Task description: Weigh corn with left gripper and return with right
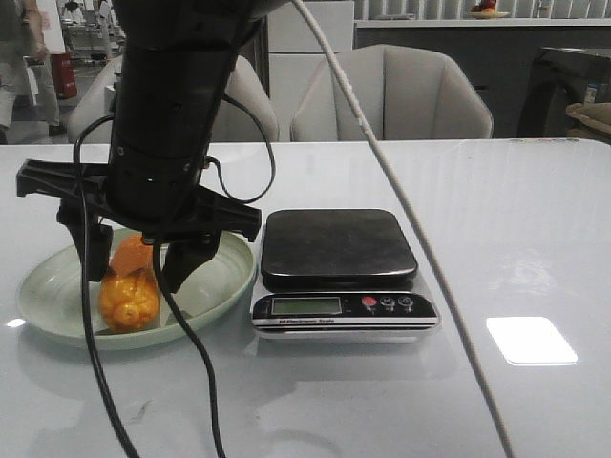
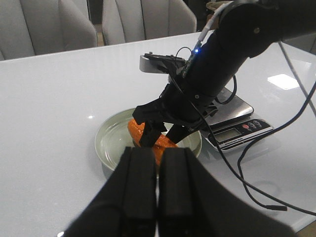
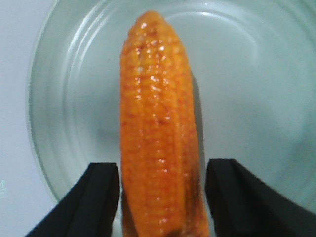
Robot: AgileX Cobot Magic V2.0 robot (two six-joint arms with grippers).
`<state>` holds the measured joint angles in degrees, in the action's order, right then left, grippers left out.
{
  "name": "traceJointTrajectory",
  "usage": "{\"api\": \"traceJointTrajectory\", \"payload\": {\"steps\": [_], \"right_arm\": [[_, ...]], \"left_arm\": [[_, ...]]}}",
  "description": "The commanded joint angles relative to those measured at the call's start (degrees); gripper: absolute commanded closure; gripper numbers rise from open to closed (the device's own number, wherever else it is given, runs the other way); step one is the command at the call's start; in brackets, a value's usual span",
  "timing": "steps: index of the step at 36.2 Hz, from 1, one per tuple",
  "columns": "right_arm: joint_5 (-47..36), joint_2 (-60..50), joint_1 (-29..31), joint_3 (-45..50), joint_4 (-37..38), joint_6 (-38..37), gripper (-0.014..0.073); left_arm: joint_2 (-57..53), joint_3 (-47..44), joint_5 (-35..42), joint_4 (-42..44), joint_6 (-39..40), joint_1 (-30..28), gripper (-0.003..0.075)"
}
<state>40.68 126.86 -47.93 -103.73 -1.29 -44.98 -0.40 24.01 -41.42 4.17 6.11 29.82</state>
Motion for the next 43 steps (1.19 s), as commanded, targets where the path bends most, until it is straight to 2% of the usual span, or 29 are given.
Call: {"api": "traceJointTrajectory", "payload": {"steps": [1, 6, 15, 27, 31, 43], "right_arm": [[-0.3, -4.53, 0.51, -4.03, 2.7, 0.72, 0.0097], [4.34, -6.34, 1.2, -6.8, 6.07, 1.34, 0.0097], [16.51, -13.47, 4.67, -7.22, 6.1, 19.36, 0.0097], [28.35, -20.23, 6.26, -4.69, 2.97, 37.69, 0.0097], [26.62, -24.71, 6.26, 0.85, 2.0, 38.18, 0.0097], [9.76, -44.73, 6.37, 25.04, 1.95, 38.18, 0.0097]], "left_arm": [[0.11, 1.26, 4.33, 0.09, 0.13, -0.14, 0.0599], [0.11, 1.26, 4.42, 0.09, 0.13, -0.14, 0.0599], [0.11, 1.26, 4.42, 0.09, 0.13, -0.14, 0.0599], [0.11, 1.26, 4.42, 0.09, 0.13, -0.14, 0.0599], [0.11, 1.26, 4.42, 0.09, 0.13, -0.14, 0.0599], [0.11, 1.26, 4.42, 0.09, 0.13, -0.14, 0.0599]]}}
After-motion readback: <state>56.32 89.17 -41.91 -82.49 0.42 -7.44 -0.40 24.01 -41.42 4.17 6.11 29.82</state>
